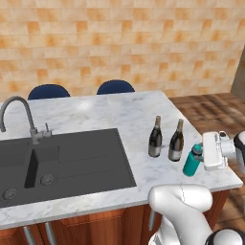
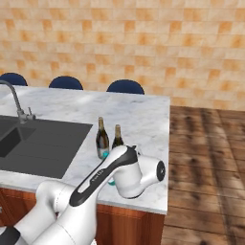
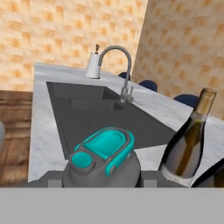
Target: Move the drinks to the dining counter.
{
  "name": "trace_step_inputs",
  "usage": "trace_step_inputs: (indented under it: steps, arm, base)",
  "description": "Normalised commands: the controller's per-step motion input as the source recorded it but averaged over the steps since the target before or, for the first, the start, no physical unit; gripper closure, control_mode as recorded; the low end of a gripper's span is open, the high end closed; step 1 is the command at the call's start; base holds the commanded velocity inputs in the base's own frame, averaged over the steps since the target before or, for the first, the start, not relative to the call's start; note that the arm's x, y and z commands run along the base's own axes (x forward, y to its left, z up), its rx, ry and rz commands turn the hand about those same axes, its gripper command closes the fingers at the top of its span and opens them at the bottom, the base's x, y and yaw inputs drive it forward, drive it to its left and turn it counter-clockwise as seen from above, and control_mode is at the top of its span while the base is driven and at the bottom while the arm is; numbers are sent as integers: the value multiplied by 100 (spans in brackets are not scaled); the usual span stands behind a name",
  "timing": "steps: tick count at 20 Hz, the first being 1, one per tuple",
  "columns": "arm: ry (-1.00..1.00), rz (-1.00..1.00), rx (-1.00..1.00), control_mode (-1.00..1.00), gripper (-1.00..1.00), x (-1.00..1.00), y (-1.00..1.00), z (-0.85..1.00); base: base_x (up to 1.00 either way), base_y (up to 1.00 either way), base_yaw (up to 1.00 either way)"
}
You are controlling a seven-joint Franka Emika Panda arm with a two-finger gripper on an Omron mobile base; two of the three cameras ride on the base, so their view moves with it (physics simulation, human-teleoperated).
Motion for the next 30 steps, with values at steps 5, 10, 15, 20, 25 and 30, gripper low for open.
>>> trace_step_inputs:
  steps: [5,10,15,20,25,30]
  arm:
    - [0,0,0,-100,100,8,-4,-22]
    - [0,0,0,-100,100,6,-7,-22]
    - [0,0,0,-100,100,5,-8,-22]
    - [0,0,0,-100,100,7,-6,-23]
    - [0,0,0,-100,-100,7,-2,-26]
    - [2,0,0,-100,-100,1,0,-24]
  base:
    - [0,0,0]
    - [0,0,0]
    - [0,0,0]
    - [0,0,0]
    - [0,0,0]
    - [0,0,0]
